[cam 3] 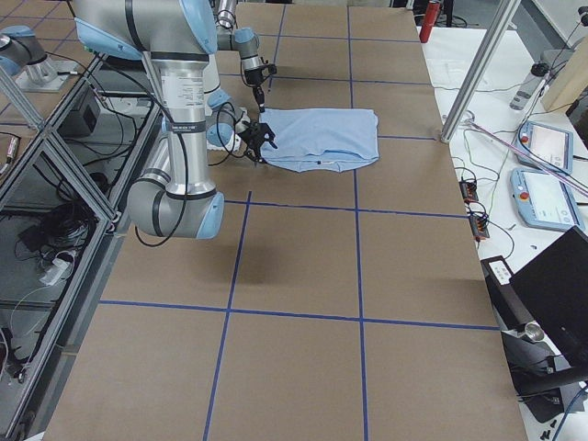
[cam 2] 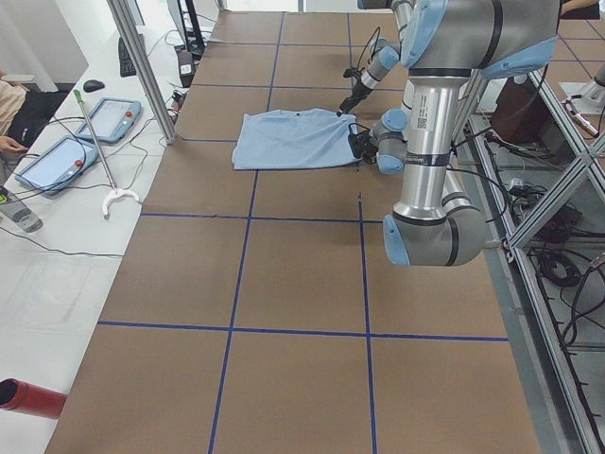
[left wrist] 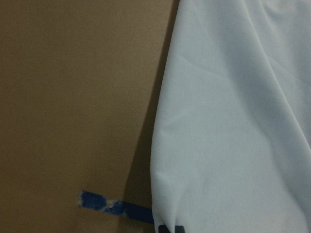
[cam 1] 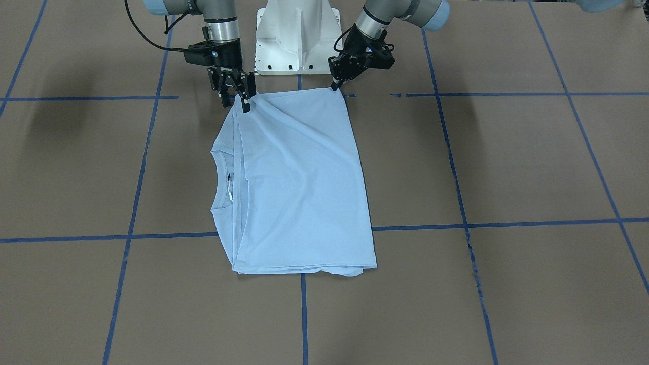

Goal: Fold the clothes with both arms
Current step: 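Grasp the near corners of the shirt with both grippers, then lift the near edge with both grippers and fold it away from the robot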

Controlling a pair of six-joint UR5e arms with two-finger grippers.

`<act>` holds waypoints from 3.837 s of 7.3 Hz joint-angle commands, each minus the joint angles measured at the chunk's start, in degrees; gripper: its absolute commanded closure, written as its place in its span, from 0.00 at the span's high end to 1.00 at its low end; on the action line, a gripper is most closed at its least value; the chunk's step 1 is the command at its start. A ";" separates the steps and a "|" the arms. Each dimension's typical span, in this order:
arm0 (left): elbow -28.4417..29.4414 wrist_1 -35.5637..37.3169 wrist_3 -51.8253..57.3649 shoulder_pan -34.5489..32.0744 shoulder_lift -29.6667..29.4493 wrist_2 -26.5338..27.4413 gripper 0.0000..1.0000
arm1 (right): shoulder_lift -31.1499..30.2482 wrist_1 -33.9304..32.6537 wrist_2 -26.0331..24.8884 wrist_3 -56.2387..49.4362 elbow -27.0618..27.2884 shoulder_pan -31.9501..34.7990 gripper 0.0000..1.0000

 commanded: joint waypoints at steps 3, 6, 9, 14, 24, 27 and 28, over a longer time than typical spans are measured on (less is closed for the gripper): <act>0.01 0.00 0.00 0.00 0.08 0.00 0.00 | 0.07 -0.13 0.01 0.02 -0.32 -0.18 0.66; -0.07 0.00 0.00 0.00 0.08 0.00 0.00 | 0.94 -0.13 0.01 0.01 -0.85 -0.44 0.15; -0.25 0.00 0.09 0.00 -0.27 0.00 0.00 | 0.94 -0.92 -0.17 0.02 -0.32 -0.44 0.00; -25.35 14.29 4.92 -0.88 8.17 -1.75 0.00 | -0.02 -11.70 1.58 -0.16 16.70 -0.09 0.00; -21.02 27.24 14.58 -12.81 -3.08 -8.87 0.00 | 14.63 -24.92 9.49 -6.47 9.74 12.18 0.00; -12.67 27.16 20.90 -19.84 -7.29 -11.59 0.00 | 17.64 -16.36 11.52 -9.90 -1.42 17.83 0.00; -11.51 27.24 23.09 -21.86 -7.65 -11.86 0.00 | 18.08 -12.04 11.52 -11.31 -5.99 18.80 0.00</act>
